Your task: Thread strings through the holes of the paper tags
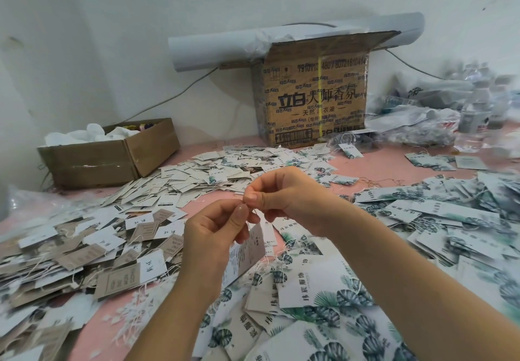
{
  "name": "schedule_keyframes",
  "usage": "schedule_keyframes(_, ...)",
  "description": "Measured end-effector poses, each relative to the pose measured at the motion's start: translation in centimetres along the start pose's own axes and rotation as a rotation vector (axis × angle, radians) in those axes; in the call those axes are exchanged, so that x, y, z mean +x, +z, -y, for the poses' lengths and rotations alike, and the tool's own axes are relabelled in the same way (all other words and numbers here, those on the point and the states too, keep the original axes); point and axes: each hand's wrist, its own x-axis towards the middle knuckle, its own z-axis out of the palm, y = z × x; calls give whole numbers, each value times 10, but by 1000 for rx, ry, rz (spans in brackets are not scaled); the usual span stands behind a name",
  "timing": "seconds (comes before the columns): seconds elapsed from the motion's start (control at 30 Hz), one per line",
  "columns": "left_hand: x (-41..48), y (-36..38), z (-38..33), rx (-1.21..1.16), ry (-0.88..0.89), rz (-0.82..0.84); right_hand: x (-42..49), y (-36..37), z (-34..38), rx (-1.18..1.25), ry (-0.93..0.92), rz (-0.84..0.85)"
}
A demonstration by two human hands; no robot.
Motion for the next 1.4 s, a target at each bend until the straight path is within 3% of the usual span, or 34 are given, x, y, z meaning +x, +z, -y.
schedule_keyframes(0.33, 1, 1, 0, -98, -53, 23, -2, -1, 2, 66, -7, 23)
schedule_keyframes(0.53, 2, 1, 1, -73, -47, -59, -2, 2, 2, 92, -13, -3)
schedule_keyframes(0.7, 5, 0, 7, 203, 54, -178, -1, 7, 1, 22, -61, -30)
schedule_keyframes(0.83, 4, -5, 13, 494, 9, -59, 0, 11, 1, 25, -100, -80)
schedule_keyframes(0.9, 4, -3, 12, 561, -73, -9, 0, 10, 3, 67, -118, -132)
schedule_keyframes(1.0, 4, -2, 14, 611, -37, 23, 1, 6, 4, 131, -138, -193)
schedule_keyframes(1.27, 10, -12, 8, 463, 100, -86, 1, -1, 3, 200, -236, -176)
schedule_keyframes(1.4, 11, -14, 0, 264, 116, -137, 3, -4, 2, 193, -235, -277)
